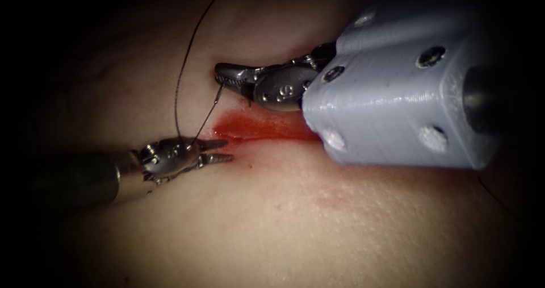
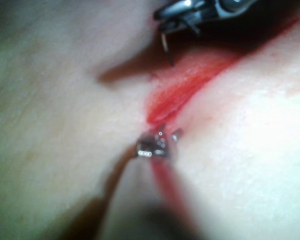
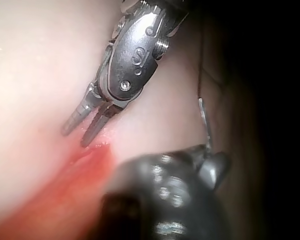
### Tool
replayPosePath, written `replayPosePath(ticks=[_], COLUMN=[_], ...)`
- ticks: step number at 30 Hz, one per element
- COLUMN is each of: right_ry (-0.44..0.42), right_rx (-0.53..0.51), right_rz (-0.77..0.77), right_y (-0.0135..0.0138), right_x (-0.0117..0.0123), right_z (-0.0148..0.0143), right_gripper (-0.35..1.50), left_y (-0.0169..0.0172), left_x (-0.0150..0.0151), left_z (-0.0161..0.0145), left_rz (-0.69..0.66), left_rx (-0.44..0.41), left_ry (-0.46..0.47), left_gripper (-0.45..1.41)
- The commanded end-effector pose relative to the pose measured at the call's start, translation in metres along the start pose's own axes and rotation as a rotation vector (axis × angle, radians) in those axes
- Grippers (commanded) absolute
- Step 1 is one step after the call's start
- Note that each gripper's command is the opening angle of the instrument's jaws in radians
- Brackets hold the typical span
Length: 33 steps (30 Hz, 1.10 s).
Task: Wound Closure
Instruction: Use the right gripper to pass the needle through the top of the cut.
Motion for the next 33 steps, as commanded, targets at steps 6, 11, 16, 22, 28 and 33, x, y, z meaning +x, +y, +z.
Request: replayPosePath(ticks=[6,11,16,22,28,33], right_ry=[-0.004,-0.008,-0.01,-0.005,-0.007,-0.007], right_rx=[-0.009,-0.005,0.002,0.006,0.016,0.018], right_rz=[-0.014,-0.018,-0.02,-0.016,-0.028,-0.036], right_y=[-0.0015,-0.0023,-0.0031,-0.0041,-0.0051,-0.0057], right_x=[-0.0015,-0.0023,-0.0026,-0.0027,-0.0033,-0.004], right_z=[0.0013,0.0017,0.0019,0.0022,0.0025,0.0029], right_gripper=[-0.35,-0.35,-0.35,-0.35,-0.35,-0.35], left_y=[0.0002,0.0002,0.0002,0.0001,0.0001,0.0001], left_x=[-0.0003,-0.0003,-0.0002,-0.0002,-0.0001,0.0], left_z=[0.001,0.001,0.001,0.0009,0.0007,0.0006], left_rz=[-0.001,-0.001,-0.001,-0.001,-0.002,-0.002], left_rx=[-0.001,-0.001,-0.001,-0.003,-0.005,-0.005], left_ry=[0.0,-0.003,-0.003,-0.003,-0.004,-0.004], left_gripper=[-0.03,-0.03,-0.03,-0.04,-0.04,-0.04])
